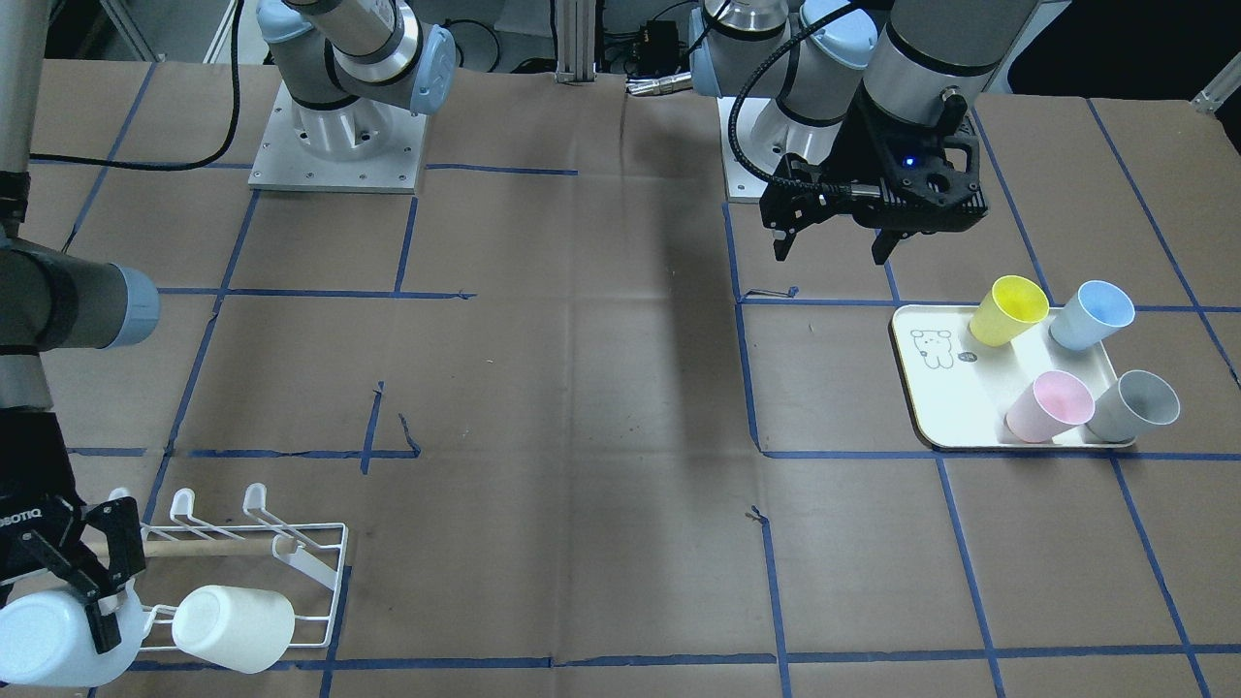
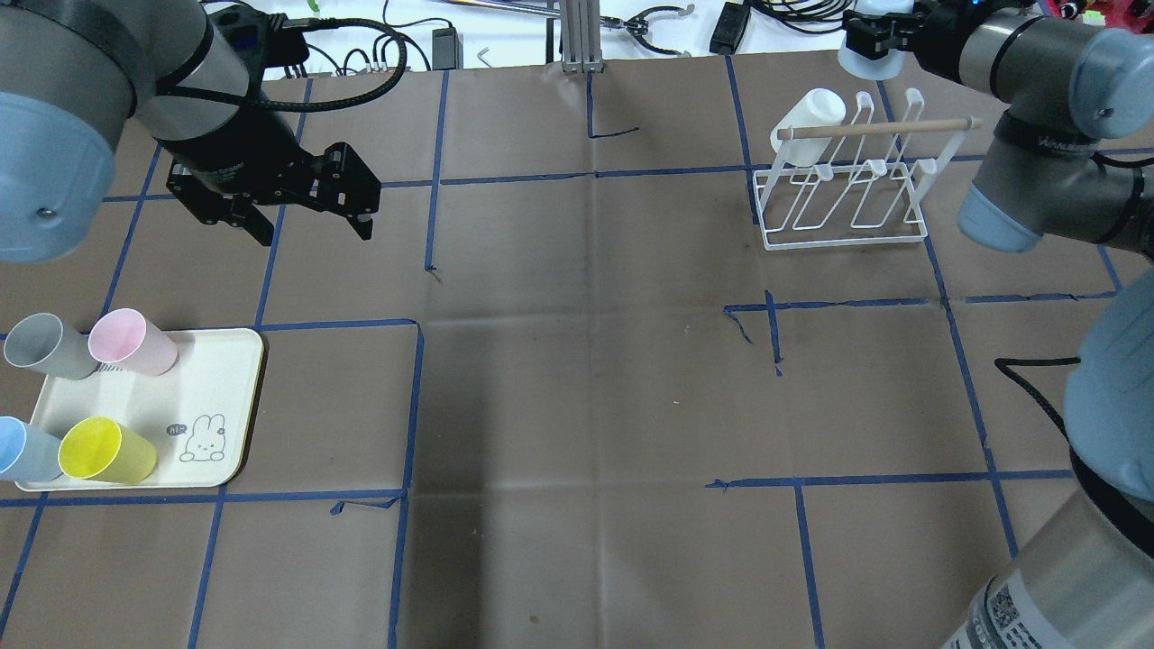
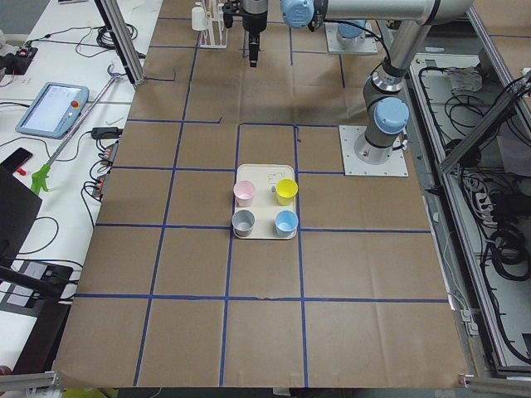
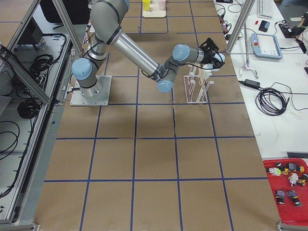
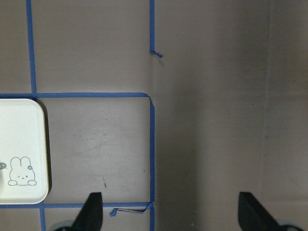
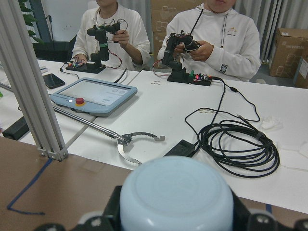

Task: Transfer IKEA cup to right arm and place on rack

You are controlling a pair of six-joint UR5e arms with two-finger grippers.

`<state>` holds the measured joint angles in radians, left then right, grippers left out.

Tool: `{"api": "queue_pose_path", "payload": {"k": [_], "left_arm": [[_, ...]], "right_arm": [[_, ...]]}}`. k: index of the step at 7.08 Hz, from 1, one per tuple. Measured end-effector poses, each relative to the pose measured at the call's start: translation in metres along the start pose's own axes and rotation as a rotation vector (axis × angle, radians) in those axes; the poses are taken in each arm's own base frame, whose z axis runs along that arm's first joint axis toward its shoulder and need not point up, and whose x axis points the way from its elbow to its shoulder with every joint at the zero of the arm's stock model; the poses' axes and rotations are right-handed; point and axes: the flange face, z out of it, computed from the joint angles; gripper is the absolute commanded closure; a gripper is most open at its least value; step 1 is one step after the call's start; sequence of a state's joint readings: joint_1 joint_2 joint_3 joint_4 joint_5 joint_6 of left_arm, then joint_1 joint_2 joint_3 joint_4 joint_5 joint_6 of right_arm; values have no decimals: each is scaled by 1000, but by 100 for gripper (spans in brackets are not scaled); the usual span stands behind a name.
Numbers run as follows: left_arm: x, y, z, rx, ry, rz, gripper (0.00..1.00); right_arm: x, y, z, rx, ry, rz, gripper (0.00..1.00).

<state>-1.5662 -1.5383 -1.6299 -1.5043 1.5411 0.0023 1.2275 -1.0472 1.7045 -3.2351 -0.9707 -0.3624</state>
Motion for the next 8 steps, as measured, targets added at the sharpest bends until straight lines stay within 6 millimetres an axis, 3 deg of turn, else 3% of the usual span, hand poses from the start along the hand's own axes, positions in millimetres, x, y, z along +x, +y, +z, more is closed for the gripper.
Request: {"api": "queue_pose_path", "payload": {"k": [3, 5, 8], "left_arm": [[0, -9, 5, 11, -1, -1, 0], [-1, -11, 2, 22, -4, 7, 0], [-6, -13, 3, 22, -55, 32, 0]], "right_arm": [[51, 13, 0, -12, 45, 4, 80], [57, 25, -1, -26, 50, 21, 80], [50, 44, 0, -51, 37, 44, 79]]}}
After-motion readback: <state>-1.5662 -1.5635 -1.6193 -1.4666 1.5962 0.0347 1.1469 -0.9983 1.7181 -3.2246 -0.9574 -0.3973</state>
